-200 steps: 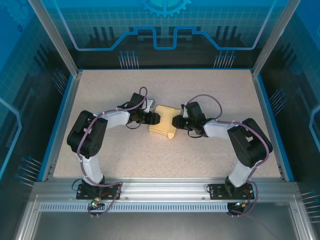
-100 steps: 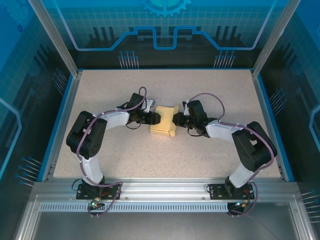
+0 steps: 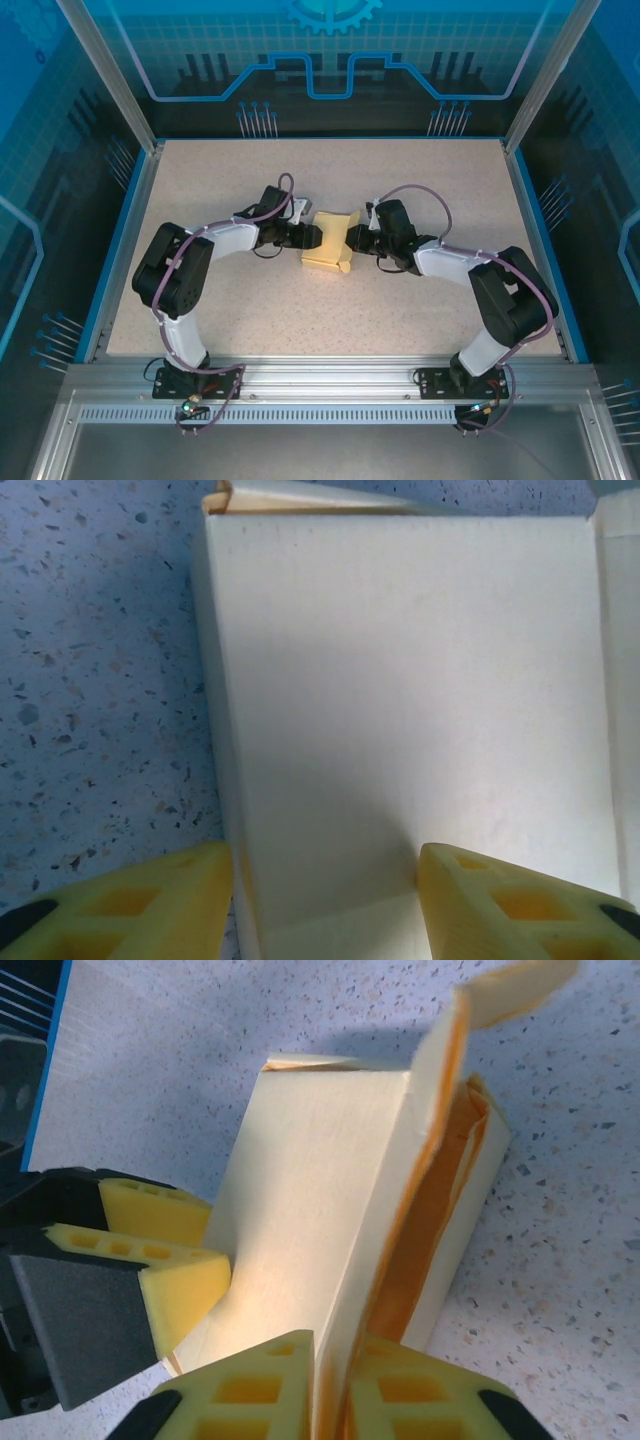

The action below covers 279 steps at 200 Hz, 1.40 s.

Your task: Fold the paper box

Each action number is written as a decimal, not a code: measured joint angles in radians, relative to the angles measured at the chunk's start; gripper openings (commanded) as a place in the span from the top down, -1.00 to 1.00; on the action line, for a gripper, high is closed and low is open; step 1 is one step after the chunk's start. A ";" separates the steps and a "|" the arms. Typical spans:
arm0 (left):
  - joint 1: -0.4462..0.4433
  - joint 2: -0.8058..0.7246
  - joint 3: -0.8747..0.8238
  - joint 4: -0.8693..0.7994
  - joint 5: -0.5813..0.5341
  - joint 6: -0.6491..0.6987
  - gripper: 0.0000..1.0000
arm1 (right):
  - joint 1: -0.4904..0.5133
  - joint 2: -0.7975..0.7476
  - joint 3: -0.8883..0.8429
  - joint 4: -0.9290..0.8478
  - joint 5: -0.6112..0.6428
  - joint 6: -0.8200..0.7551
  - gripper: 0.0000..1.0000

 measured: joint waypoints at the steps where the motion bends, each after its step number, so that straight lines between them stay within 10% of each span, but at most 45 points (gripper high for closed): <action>1: 0.000 0.000 0.000 0.000 0.000 0.000 -0.02 | 0.000 0.000 0.000 -0.002 0.000 -0.002 0.62; 160: -0.008 0.014 0.000 -0.003 -0.016 0.008 0.06 | -0.037 0.116 -0.004 0.031 -0.046 -0.027 0.11; 279: -0.008 0.014 0.000 -0.002 -0.016 0.008 0.07 | -0.026 0.153 0.011 0.088 -0.113 -0.023 0.24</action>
